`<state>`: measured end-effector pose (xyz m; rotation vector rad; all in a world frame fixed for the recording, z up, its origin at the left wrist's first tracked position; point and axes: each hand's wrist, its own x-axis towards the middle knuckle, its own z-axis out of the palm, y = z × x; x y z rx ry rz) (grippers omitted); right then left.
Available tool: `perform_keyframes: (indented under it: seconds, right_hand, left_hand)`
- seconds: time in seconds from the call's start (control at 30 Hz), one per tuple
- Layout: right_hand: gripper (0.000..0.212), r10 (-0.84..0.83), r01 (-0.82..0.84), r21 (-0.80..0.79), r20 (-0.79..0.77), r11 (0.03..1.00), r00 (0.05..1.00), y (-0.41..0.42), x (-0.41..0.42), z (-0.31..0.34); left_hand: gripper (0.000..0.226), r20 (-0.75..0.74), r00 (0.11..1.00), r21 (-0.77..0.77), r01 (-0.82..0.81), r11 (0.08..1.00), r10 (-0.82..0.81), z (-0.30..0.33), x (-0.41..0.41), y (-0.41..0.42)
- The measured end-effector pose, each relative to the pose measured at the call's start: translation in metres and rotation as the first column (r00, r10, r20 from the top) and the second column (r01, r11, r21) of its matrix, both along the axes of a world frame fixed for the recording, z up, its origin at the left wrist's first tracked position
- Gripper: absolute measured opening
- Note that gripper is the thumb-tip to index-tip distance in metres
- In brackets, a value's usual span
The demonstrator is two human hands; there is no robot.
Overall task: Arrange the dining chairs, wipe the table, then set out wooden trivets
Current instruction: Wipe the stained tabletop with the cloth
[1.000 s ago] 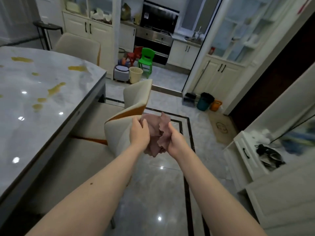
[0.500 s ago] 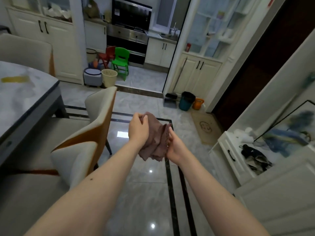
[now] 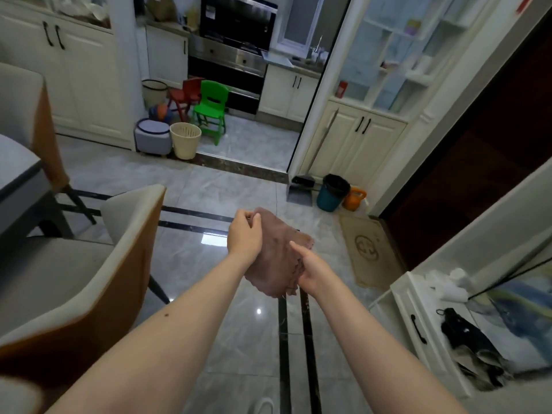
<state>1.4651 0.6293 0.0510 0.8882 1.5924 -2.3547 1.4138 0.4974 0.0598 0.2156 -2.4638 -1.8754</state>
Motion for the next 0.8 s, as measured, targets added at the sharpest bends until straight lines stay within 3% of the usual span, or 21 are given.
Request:
perform_keyframes:
  seconds: [0.2,0.37,0.8]
  right_hand:
    - [0.022,0.064,-0.066,0.083,0.027,0.994,0.998,0.058,-0.129,-0.002]
    - [0.017,0.213,-0.217,0.072,0.06,0.974,0.975,0.061,-0.232,0.005]
    - [0.035,0.589,-0.598,0.065,0.115,0.799,0.8,-0.116,-0.471,-0.012]
  left_hand:
    - [0.018,0.067,0.992,-0.01,-0.107,0.994,0.108,-0.016,-0.107,0.049]
    - [0.024,0.081,0.968,0.003,-0.238,0.971,0.237,-0.015,-0.18,0.045]
    - [0.023,0.092,0.766,-0.039,-0.635,0.771,0.636,-0.034,-0.364,-0.116]
